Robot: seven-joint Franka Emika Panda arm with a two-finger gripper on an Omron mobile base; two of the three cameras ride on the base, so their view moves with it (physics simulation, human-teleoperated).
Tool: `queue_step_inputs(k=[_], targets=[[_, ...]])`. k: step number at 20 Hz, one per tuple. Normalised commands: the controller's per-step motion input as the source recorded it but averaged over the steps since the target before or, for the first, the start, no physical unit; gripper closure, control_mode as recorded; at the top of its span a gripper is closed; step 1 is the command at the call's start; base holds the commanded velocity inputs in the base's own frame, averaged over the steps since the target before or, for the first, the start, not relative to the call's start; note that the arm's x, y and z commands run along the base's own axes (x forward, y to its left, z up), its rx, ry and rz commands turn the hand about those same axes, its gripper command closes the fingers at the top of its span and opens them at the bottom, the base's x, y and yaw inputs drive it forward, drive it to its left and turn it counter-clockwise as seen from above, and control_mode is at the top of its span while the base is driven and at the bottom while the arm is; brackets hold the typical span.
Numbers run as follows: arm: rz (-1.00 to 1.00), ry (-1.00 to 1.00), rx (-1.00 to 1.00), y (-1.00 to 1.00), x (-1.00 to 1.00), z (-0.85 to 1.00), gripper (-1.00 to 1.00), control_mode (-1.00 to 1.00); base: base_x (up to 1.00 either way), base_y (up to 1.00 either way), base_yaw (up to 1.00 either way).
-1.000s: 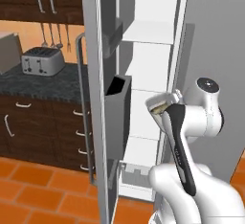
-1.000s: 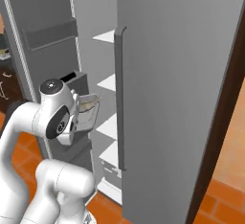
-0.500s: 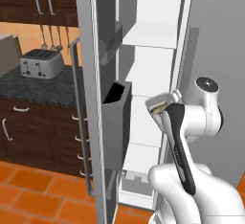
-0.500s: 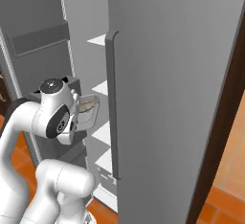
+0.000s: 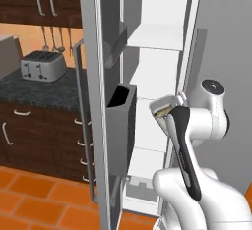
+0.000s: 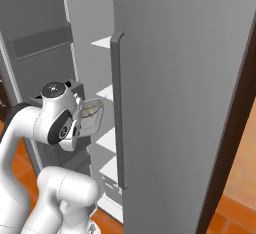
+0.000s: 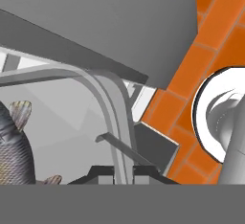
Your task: Take the meat container that has the fish and place it on the second highest rack of the freezer. Then take the vegetable container that has the potatos and place it on the highest rack of the freezer.
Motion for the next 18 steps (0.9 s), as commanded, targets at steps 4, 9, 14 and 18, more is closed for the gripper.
queue_step_inputs(k=[4, 9, 14, 18], targets=[[0.0, 0.0, 0.0, 0.0, 0.0, 0.0, 1.0, 1.0, 0.1, 0.39, -0.15], [0.0, 0.0, 0.0, 0.0, 0.0, 0.0, 1.0, 1.0, 0.1, 0.16, -0.18], [0.0, 0.0, 0.0, 0.06, 0.12, 0.0, 1.0, -1.0, 0.3, 0.2, -0.1], [0.0, 0.0, 0.0, 0.05, 0.66, -0.01, 1.0, -1.0, 0.0, 0.0, 0.0]])
